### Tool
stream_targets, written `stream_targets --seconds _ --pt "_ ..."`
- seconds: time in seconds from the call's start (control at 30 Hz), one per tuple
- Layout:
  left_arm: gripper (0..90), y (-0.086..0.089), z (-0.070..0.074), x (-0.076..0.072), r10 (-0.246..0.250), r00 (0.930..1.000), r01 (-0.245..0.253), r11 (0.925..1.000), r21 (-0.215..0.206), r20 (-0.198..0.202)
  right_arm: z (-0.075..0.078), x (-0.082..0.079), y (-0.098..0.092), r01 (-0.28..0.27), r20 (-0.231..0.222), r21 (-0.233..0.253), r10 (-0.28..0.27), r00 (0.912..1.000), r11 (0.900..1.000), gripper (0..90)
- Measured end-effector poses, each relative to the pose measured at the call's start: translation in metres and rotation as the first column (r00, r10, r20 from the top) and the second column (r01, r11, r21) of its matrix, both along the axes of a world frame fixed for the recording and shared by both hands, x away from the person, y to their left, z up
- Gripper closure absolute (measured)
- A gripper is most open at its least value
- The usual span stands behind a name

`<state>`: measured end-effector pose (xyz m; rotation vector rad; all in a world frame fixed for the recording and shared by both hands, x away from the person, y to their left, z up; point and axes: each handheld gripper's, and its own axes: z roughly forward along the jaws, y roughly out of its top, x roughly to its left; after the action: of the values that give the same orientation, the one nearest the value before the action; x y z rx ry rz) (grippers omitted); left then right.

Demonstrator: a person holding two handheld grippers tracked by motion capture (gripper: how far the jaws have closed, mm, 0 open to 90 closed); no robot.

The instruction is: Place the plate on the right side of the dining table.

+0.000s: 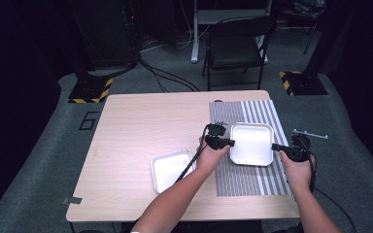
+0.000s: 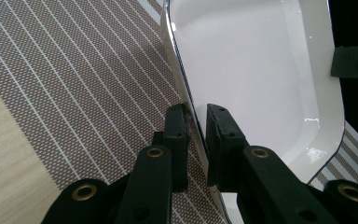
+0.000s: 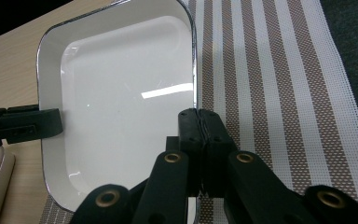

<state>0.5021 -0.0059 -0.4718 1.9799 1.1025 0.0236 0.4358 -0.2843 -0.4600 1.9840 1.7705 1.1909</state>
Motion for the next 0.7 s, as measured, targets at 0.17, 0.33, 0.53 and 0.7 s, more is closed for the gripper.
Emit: stream_targets --seconds 0.17,0.33,0.53,0.7 --pt "78.8 0.0 -0.002 0.001 0.0 1.0 0.0 1.0 -0.001 -0.002 -0.002 0.003 0.0 -0.004 0.003 -0.01 0.004 1.0 1.0 89.1" --pt "78.8 0.0 -0.003 0.002 0.002 1.0 -0.002 1.0 -0.006 -0.002 -0.003 0.004 -0.001 -0.006 0.003 -0.014 0.006 1.0 1.0 89.1" --pt "78.8 -0.002 -0.008 0.002 0.006 0.9999 -0.006 1.0 -0.005 -0.014 -0.004 0.005 0.0 -0.005 0.002 -0.035 0.005 1.0 0.999 89.1" --pt "78.8 -0.002 -0.012 0.004 0.002 0.9997 -0.002 1.0 -0.001 -0.025 -0.008 0.007 0.0 -0.008 -0.003 -0.046 0.007 1.0 0.999 89.1"
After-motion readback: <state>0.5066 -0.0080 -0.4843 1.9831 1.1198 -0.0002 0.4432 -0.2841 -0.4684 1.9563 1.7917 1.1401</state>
